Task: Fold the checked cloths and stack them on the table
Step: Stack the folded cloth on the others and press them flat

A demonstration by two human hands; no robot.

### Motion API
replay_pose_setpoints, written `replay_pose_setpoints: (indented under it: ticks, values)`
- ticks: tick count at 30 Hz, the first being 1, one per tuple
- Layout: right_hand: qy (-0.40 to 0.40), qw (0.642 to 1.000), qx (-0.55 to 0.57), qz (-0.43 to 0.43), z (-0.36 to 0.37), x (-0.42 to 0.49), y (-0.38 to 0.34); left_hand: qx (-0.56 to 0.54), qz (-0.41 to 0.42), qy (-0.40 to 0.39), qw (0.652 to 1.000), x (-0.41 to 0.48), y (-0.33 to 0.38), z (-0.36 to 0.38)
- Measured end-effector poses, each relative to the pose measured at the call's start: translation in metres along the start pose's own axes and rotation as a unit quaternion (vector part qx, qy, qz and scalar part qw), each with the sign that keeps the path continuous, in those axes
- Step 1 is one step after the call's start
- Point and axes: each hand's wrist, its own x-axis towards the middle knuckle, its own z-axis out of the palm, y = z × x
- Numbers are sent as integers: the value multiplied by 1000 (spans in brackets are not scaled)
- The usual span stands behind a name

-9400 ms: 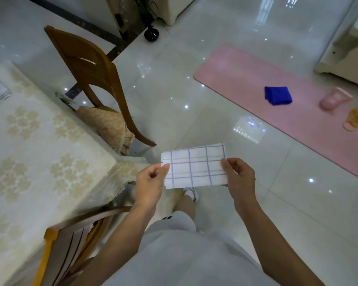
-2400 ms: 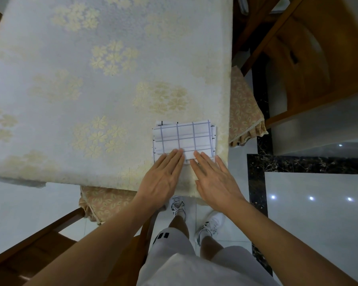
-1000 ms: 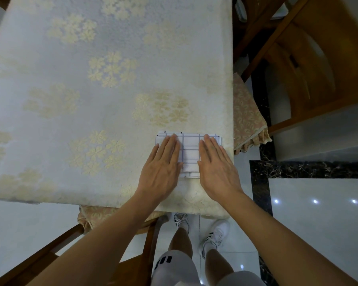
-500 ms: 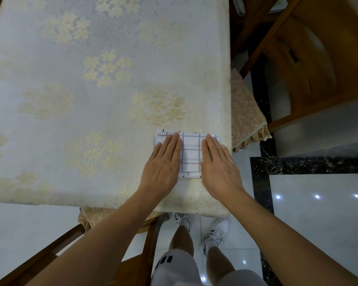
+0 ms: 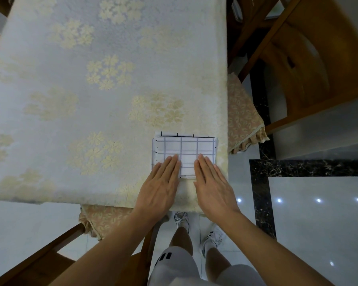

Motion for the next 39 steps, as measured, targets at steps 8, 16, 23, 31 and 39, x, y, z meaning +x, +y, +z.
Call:
replay_pose_setpoints:
  ticks: [8,16,23,31,39]
  values:
    - [24,999,9,41,-13,26,7,-11,-54,20,998,36,-12,-10]
    - [-11,999,34,35,-17,39,10,6,-70,-47,996,49,-18,-14]
    - [-19,998,41,34,-14,42,10,3,-76,-64,995,51,-19,-12]
    - [-16,998,45,40,-8,43,11,-5,-82,-62,995,53,-18,-11]
    - [-10,998,54,35,-17,45,14,-35,-94,-1,995,53,-13,-20]
